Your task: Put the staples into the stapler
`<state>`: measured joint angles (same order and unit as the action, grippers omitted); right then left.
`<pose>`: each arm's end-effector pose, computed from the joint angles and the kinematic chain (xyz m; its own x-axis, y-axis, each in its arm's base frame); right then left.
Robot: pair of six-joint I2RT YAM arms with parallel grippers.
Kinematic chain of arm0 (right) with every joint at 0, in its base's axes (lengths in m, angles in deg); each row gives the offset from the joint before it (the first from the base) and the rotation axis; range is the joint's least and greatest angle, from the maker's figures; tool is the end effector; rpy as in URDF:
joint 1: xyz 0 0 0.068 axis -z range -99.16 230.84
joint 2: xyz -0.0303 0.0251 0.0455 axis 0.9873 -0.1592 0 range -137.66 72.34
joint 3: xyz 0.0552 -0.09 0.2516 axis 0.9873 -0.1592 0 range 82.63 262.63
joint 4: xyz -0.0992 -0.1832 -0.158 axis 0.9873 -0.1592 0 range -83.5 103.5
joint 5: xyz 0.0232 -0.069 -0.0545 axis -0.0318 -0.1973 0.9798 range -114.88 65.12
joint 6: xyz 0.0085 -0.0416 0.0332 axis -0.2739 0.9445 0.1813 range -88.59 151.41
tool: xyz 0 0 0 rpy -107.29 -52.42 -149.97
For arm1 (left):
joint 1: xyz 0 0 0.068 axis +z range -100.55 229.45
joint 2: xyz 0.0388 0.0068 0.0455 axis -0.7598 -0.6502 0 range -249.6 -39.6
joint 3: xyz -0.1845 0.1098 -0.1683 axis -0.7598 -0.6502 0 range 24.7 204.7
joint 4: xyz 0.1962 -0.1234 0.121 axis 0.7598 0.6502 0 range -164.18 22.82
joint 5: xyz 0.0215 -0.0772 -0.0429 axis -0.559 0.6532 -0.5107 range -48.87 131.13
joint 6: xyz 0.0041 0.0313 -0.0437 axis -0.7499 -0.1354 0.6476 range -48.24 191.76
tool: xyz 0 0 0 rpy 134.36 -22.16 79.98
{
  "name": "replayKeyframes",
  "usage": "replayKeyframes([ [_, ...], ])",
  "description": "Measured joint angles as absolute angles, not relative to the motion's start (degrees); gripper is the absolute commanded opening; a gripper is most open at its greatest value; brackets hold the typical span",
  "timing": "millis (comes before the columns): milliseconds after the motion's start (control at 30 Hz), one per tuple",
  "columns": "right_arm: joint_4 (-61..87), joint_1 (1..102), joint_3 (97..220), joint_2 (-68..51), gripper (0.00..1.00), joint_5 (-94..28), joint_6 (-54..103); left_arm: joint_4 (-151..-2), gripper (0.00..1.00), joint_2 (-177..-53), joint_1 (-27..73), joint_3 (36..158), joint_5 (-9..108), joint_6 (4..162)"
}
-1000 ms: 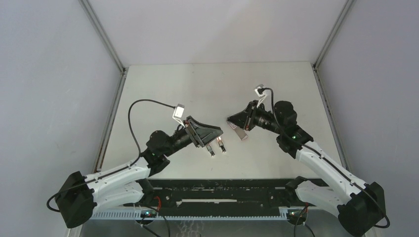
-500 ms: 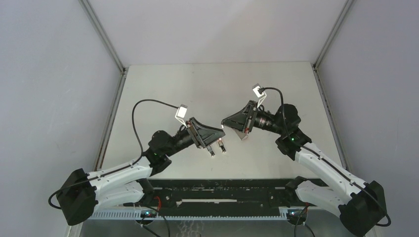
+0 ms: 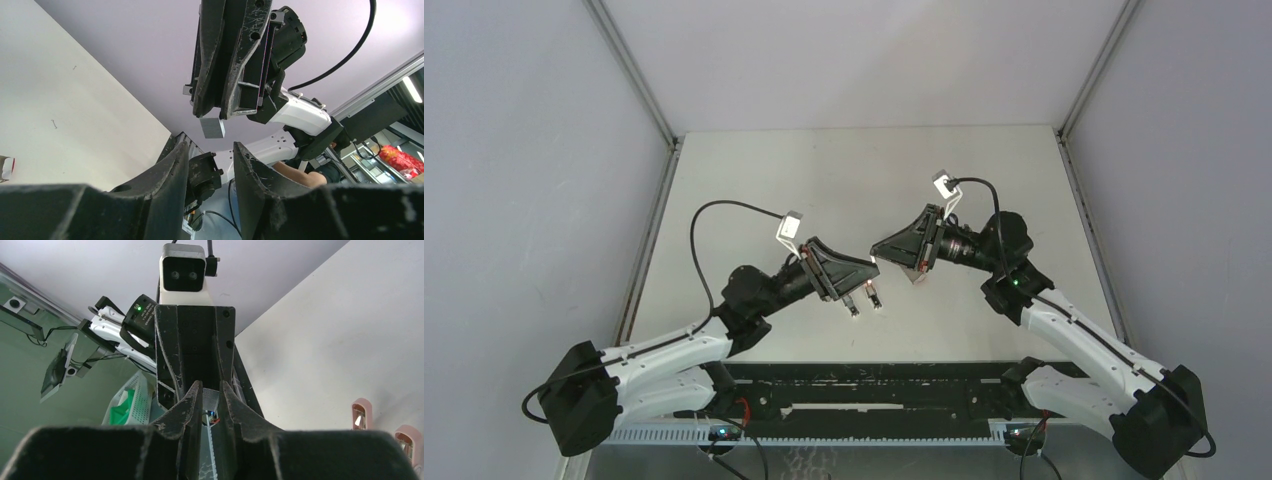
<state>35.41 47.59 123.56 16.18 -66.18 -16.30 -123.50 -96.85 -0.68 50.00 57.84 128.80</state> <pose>0.1755 0.1431 0.3381 -0.6447 0.2418 -0.7252 -0.7181 0.1339 0.6830 0.1333 -0.1753 0.2891 -0.6603 -0.4632 -0.5912 0.6561 0.0274 -0.7542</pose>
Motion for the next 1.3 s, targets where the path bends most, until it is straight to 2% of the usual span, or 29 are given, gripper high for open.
replayKeyframes([
  [333, 36.11, 47.13, 123.56, 15.70, 0.15, -67.45, -16.41, -124.71, 0.43, -96.26, -0.68, 50.05, 57.86, 128.80],
  [667, 36.98, 46.95, 123.56, 15.51, 0.15, -67.86, -16.80, -124.73, 0.30, -96.05, -0.68, 50.44, 57.82, 128.75],
  [900, 37.36, 46.93, 123.56, 15.51, 0.16, -68.32, -17.02, -124.64, 0.25, -96.05, -0.68, 50.44, 57.69, 128.77],
  [1033, 37.16, 46.84, 123.56, 15.57, 0.26, -68.21, -16.76, -124.47, 0.22, -96.05, -0.68, 50.44, 57.31, 128.80],
  [1233, 33.86, 47.26, 123.47, 16.90, 0.52, -67.12, -14.64, -124.25, 0.20, -96.05, -0.68, 50.44, 56.77, 128.77],
  [1300, 32.31, 48.22, 123.40, 18.15, 0.54, -66.73, -13.83, -123.00, 0.19, -96.05, -0.70, 50.44, 56.77, 128.58],
])
